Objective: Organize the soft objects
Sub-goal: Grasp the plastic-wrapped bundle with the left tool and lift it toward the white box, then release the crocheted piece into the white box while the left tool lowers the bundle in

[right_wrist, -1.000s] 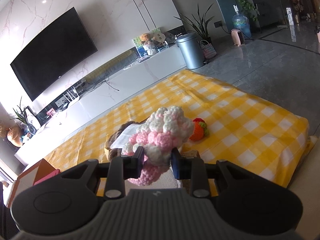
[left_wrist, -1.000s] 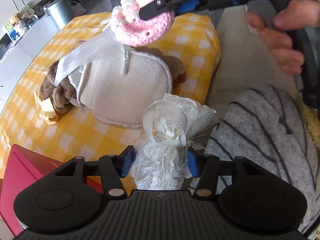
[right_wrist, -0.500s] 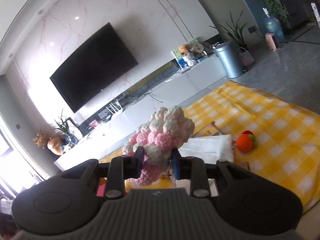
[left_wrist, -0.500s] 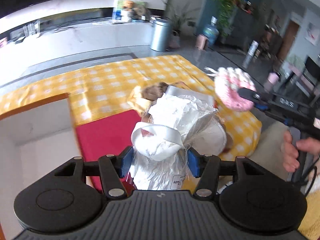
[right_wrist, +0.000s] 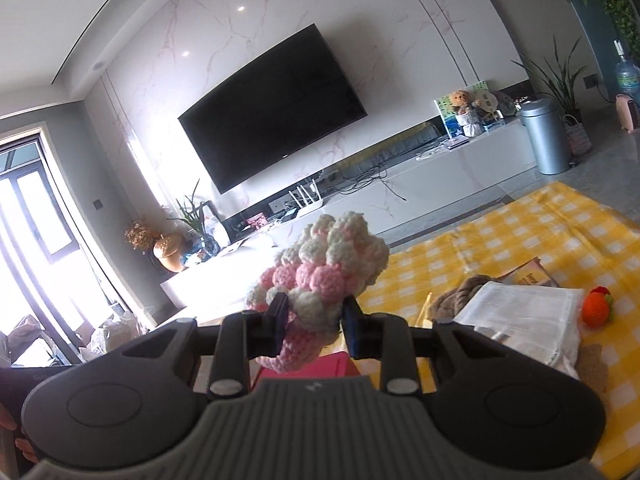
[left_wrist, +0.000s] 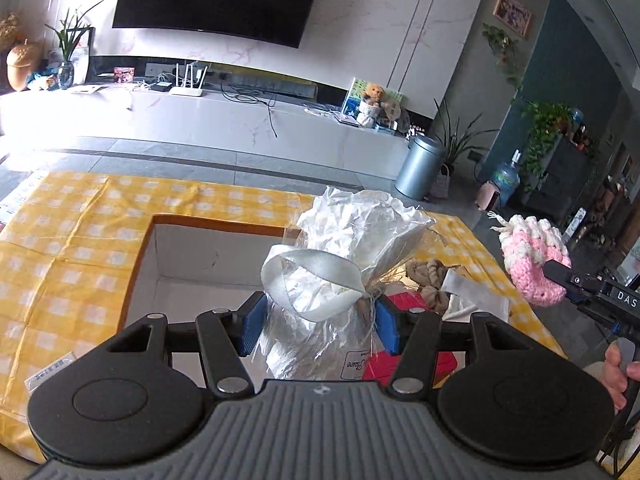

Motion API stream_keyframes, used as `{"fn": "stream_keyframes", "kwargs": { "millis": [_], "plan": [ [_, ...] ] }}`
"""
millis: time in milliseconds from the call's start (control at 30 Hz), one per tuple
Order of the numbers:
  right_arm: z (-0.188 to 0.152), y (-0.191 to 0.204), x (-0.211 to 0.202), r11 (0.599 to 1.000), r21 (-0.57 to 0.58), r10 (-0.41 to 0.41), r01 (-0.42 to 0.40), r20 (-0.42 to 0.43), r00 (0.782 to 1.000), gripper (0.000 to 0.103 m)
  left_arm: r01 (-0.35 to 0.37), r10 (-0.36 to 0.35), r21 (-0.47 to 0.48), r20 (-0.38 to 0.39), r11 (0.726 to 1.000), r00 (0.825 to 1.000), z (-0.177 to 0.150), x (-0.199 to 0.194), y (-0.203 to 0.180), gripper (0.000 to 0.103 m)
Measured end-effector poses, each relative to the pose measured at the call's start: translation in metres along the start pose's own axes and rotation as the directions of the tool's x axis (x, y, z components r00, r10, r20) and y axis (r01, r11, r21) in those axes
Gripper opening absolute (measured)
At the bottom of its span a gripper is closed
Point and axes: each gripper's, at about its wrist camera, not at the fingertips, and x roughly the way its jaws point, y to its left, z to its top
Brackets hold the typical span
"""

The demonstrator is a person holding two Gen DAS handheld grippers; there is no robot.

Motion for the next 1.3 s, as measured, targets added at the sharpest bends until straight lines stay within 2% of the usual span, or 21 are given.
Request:
{"fn": "stream_keyframes", "kwargs": {
  "millis": [167,300,433,567,700,833,933,1033,1200,1300],
  "plan": [
    [0.0,0.024,0.004,0.998,-0.025,0.062,-0.062,-0.011,0.998,0.028,-0.01,0.014,-0.061,0.058,0.998,0.998,-0.007,-0.016,0.032,0.065],
    [-0.005,0.051,0.018,0.993,-0.081,0.084,-0.089,-0.059,0.995,0.028,-0.009,0.017,-0.111,0.071,0.994,0.997,-0.007,-0.022,0.055,0.065],
    [-0.017,0.088,0.047,0.98,-0.161,0.088,-0.115,-0.165,0.982,0.028,0.008,0.005,-0.131,0.099,0.991,0.995,-0.009,-0.029,0.073,0.065],
    [-0.032,0.13,0.076,0.952,-0.266,0.077,-0.153,-0.274,0.959,0.028,0.025,-0.011,-0.128,0.115,0.992,0.993,-0.009,-0.036,0.089,0.065],
    [-0.044,0.165,0.103,0.904,-0.366,0.069,-0.222,-0.389,0.919,0.028,0.049,-0.031,-0.153,0.117,0.987,0.993,-0.012,-0.036,0.104,0.066],
    [-0.064,0.184,0.144,0.854,-0.478,-0.067,-0.205,-0.492,0.868,0.028,0.06,-0.041,-0.186,0.106,0.981,0.994,-0.015,-0.031,0.118,0.066],
    [-0.085,0.193,0.166,0.813,-0.538,-0.136,-0.221,-0.544,0.828,0.028,0.073,-0.052,-0.2,0.107,0.977,0.993,-0.017,-0.03,0.124,0.067],
    [-0.104,0.196,0.184,0.816,-0.534,-0.166,-0.221,-0.584,0.795,0.028,0.077,-0.059,-0.207,0.091,0.975,0.994,-0.021,-0.027,0.127,0.067],
    [-0.136,0.202,0.209,0.864,-0.404,-0.082,-0.301,-0.702,0.708,0.028,0.066,-0.049,-0.231,0.077,0.971,0.996,-0.024,-0.024,0.133,0.067],
    [-0.159,0.209,0.223,0.866,-0.397,-0.1,-0.303,-0.733,0.673,0.028,0.065,-0.047,-0.24,0.08,0.969,0.996,-0.024,-0.026,0.134,0.067]
  ]
}}
